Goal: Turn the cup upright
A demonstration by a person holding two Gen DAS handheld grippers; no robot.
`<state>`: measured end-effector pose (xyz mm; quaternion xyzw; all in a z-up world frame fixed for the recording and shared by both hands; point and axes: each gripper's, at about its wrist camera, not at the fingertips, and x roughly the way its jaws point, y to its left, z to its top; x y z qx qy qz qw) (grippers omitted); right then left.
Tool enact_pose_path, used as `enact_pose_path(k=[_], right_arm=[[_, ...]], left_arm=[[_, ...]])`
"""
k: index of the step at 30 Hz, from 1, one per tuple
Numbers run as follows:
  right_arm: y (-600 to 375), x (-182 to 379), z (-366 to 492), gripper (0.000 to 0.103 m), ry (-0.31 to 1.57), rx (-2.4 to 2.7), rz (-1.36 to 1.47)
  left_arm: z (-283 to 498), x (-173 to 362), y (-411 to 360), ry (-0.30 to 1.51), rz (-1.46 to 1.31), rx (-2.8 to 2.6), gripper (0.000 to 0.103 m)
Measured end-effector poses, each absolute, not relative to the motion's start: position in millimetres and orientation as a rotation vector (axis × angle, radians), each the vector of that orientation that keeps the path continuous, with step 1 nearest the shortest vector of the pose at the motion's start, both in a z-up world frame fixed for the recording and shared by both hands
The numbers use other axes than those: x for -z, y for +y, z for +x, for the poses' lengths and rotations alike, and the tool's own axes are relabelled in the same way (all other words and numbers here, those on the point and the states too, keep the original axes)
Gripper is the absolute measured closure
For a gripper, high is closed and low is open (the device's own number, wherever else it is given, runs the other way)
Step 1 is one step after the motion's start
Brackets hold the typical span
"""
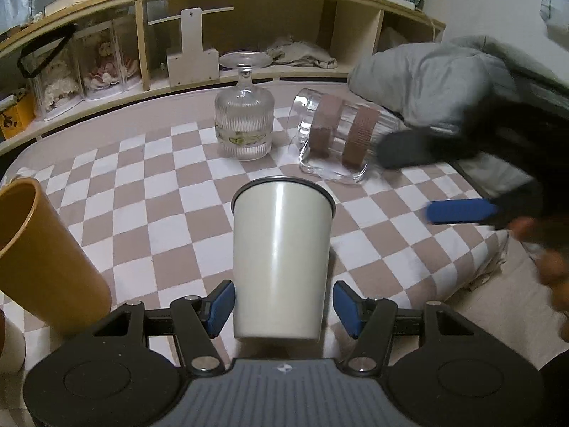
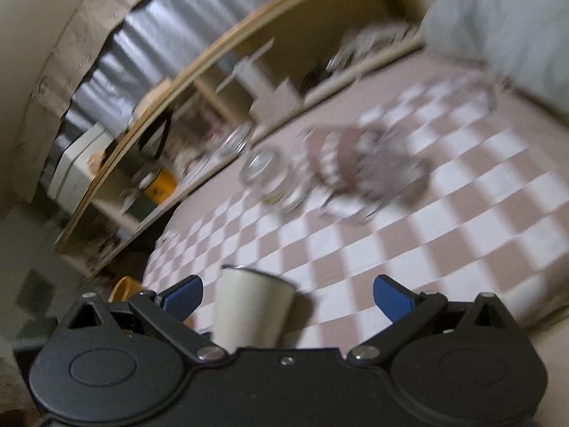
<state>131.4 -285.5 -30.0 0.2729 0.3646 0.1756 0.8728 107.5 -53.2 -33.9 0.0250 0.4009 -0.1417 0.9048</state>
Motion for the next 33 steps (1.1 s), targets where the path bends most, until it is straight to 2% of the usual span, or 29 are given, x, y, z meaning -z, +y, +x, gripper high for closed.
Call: enact_pose_path(k=[8,16,20,21,22,33], right_arm=[[-240.8,54.3,202.3,0.000,0.988,-0.414,0.682],[-221.4,86.3,229.9,0.000,1.128,-0.356,0.752],[-220.7,89.5,232.3,0.003,1.121,-0.337,0.775],[-221.3,88.6,232.7,0.008,1.116,-0.332,0.764],[-220.2,85.9,232.2,0.018,1.106,-0.349,0.747],[-198.3,30.9,215.4,0.018,0.986,-0.458,0.438]], left_arm=[[105.5,43.4,-42.3,0.831,0.041,0.330,0.042],[111.1,47.6,-39.1,0.855,0.041,0.368,0.044],[108.7,48.4,-39.2,0.847,0.044,0.371,0.044],[108.6,48.4,-38.9,0.846,0.041,0.373,0.044],[108.6,48.2,-38.3,0.846,0.035,0.376,0.044],[102.8,49.5,-39.4,0.784,0.069,0.376,0.044]])
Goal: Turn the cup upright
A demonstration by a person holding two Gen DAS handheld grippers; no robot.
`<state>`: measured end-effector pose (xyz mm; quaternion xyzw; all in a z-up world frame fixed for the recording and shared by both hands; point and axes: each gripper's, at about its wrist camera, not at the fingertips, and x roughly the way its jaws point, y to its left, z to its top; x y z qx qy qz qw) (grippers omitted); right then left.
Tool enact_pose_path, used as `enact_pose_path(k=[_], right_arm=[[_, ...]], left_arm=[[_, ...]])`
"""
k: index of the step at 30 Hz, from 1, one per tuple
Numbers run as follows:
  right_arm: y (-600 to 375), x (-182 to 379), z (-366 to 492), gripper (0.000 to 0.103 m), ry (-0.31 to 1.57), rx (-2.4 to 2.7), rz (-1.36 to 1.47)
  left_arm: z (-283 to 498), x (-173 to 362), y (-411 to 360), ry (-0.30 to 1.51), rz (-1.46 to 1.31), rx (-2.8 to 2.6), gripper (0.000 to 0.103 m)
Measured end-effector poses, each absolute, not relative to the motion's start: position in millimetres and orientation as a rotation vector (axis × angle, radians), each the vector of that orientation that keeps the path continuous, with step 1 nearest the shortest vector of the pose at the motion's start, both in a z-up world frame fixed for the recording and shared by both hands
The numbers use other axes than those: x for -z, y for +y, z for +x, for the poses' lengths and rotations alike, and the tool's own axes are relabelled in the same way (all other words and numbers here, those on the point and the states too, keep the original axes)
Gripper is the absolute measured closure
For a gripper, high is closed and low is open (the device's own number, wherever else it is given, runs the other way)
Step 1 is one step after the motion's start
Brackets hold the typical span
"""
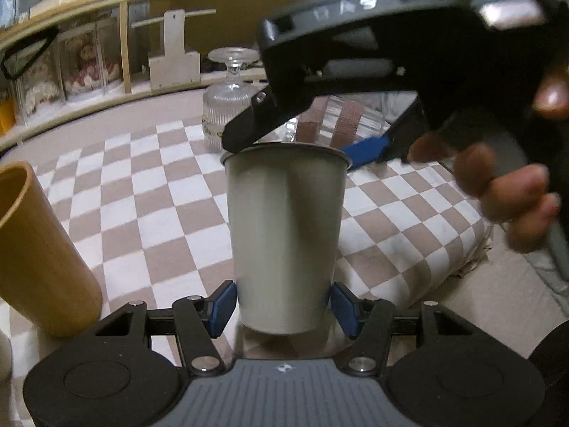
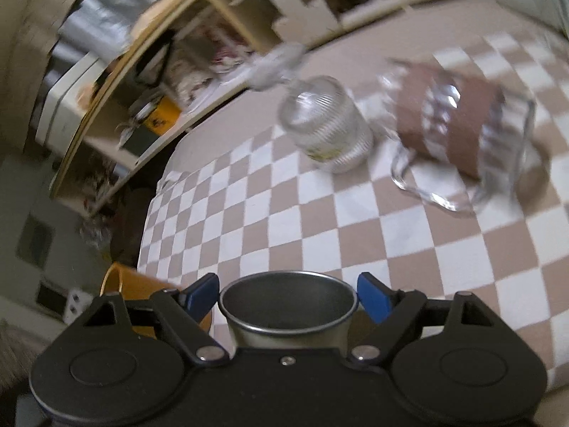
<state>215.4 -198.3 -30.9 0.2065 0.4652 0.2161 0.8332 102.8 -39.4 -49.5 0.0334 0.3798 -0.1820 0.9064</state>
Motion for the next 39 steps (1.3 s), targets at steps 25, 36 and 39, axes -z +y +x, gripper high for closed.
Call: enact_pose_path(k=[25,36,39], right_arm=[[-144.4,-11.1,171.7,0.014,0.685,-0.565,0.088],[-154.5,28.2,165.6,0.018,0.717,-0.636,0.142],[-147.4,31.3,161.2,0.018,0.687,-0.658,0.112]], left_arm=[[122.6,62.9,-11.5,0.656,0.090,0.133,0.046],[118.0,68.5,-13.2,0.684,0.118,0.129,0.047],[117.4,69.7,-12.8,0.688,0.119,0.124,0.048]])
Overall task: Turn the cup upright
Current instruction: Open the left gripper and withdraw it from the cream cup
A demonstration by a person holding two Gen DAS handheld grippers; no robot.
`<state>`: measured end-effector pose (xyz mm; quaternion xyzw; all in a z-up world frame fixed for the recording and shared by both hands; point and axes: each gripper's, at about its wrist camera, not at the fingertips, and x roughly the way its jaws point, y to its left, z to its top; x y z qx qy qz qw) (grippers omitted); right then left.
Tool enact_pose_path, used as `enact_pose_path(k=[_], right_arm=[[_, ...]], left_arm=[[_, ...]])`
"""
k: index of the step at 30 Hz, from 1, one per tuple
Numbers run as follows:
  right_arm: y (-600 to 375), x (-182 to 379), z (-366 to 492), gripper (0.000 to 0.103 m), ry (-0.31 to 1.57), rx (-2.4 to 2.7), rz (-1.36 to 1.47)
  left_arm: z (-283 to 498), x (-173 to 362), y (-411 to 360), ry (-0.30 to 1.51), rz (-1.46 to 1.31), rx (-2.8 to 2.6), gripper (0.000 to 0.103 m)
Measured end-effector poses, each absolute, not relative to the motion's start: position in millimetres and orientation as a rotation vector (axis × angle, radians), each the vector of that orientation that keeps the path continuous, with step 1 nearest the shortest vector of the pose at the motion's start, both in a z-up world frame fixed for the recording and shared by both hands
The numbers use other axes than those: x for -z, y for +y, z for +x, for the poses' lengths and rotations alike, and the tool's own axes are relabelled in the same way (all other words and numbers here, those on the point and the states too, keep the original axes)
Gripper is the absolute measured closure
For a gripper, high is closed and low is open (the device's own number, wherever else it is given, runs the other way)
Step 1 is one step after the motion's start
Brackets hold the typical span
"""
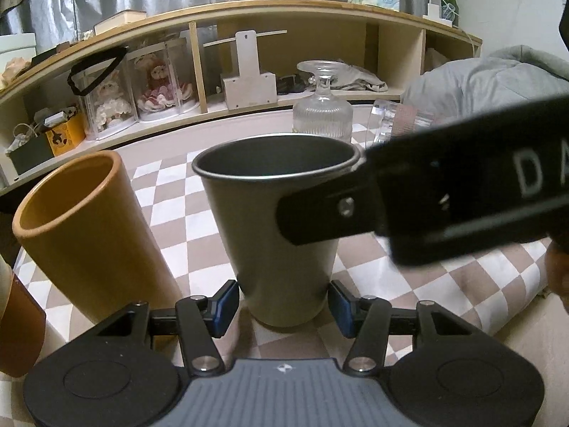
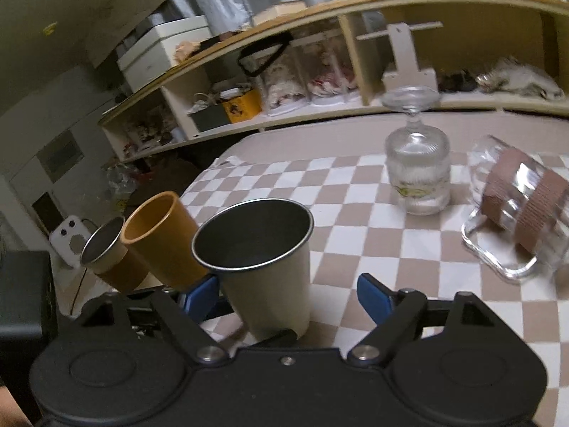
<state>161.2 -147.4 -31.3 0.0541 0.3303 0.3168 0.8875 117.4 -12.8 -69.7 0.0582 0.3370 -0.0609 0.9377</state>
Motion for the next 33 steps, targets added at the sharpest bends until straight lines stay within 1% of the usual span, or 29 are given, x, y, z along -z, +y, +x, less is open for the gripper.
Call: enact_pose_path(k=[3,8,10,12,17,20,22,24,28,33], right_arm=[[-140.1,32.8,156.1,0.018,0.656,-0.678,0.076],[-133.6,36.7,150.4,0.018,0.634,-0.702,0.019],[-132.5,37.9,147.8,0.018,0.630,-0.711,0.000],[-132.0,39.0,146.1,0.018,0.626,-0.718,-0.016],[-131.1,43.0,143.4,0.019,0.621,-0.726,-0.028],[-125.5,47.7,143.0,0.025,0.620,-0.729,-0.055],[-119.5,52.4,142.3,0.036,0.626,-0.737,-0.084],[-113.7,57.6,141.7,0.043,0.631,-0.742,-0.114],[-102.7,62.9,140.2,0.044,0.614,-0.723,-0.171],[-90.8,64.5,144.2,0.044,0.591,-0.722,-0.188]], left_arm=[[115.2,71.7,-12.5,0.716,0.118,0.126,0.049],[101.2,66.0,-17.4,0.739,0.143,0.154,0.048],[94.0,62.8,-18.7,0.741,0.147,0.157,0.042],[86.2,60.1,-18.6,0.734,0.135,0.154,0.039],[67.6,55.5,-12.0,0.729,0.088,0.122,0.035],[62.4,51.2,-7.0,0.702,0.062,0.094,0.031],[61.8,50.0,-2.9,0.705,0.035,0.080,0.031],[62.4,51.5,1.1,0.725,0.016,0.068,0.031],[67.7,55.5,4.6,0.769,0.008,0.051,0.031],[67.2,55.3,5.9,0.770,0.010,0.052,0.031]])
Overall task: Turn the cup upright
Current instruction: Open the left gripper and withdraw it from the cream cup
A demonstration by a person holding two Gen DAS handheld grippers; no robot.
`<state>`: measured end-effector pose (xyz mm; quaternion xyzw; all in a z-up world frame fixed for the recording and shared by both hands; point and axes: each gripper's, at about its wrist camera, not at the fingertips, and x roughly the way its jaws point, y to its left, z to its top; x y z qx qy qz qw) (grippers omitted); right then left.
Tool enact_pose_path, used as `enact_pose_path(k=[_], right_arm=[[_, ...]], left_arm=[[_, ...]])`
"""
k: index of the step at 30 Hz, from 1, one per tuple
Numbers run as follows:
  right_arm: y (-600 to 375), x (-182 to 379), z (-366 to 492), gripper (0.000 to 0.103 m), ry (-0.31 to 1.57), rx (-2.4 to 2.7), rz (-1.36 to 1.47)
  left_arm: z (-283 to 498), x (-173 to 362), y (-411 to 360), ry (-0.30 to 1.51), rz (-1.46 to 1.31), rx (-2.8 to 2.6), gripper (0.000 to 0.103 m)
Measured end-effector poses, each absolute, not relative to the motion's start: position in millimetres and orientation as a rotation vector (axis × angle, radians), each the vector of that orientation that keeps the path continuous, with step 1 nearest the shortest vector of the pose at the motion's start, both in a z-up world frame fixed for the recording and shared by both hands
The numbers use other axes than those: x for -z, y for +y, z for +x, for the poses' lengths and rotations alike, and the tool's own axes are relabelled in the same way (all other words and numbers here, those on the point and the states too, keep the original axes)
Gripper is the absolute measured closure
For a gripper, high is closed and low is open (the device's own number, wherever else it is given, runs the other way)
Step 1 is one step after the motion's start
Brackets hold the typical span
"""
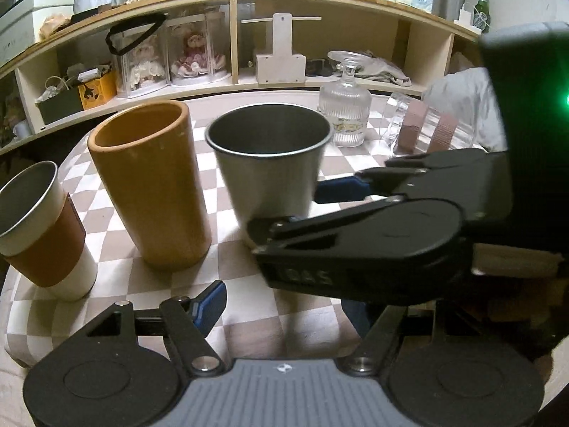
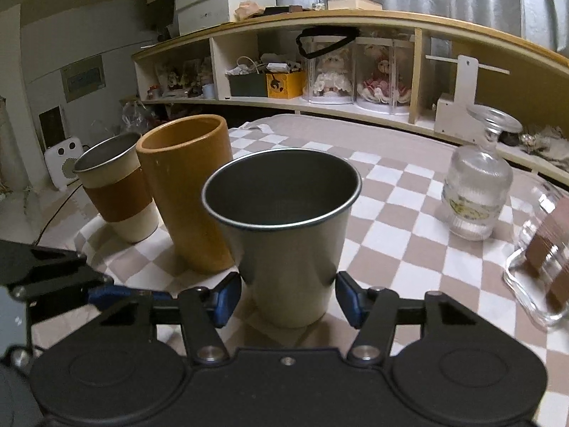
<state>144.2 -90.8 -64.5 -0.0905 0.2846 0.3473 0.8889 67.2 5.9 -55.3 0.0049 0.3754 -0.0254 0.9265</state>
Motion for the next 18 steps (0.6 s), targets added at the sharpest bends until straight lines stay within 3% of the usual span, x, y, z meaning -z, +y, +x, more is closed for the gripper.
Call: enact_pose_path(k=[8,12,18], right_arm=[[-82.6,66.1,150.0,0.044,0.588,-0.726,-0.193],[-94.0,58.7,146.6,0.032,0.597,-0.706,-0.164],[-126.3,32.1,130.0,0.026,0.556,-0.662,-0.121]], left_arm=[[65.2,51.9,7.7,0.741,0.012,0.033,0.031],[59.2,44.0,8.4,0.701,0.009,0.037,0.031],[39.6,30.9,14.2,0.631,-0.050,0.023,0.031]])
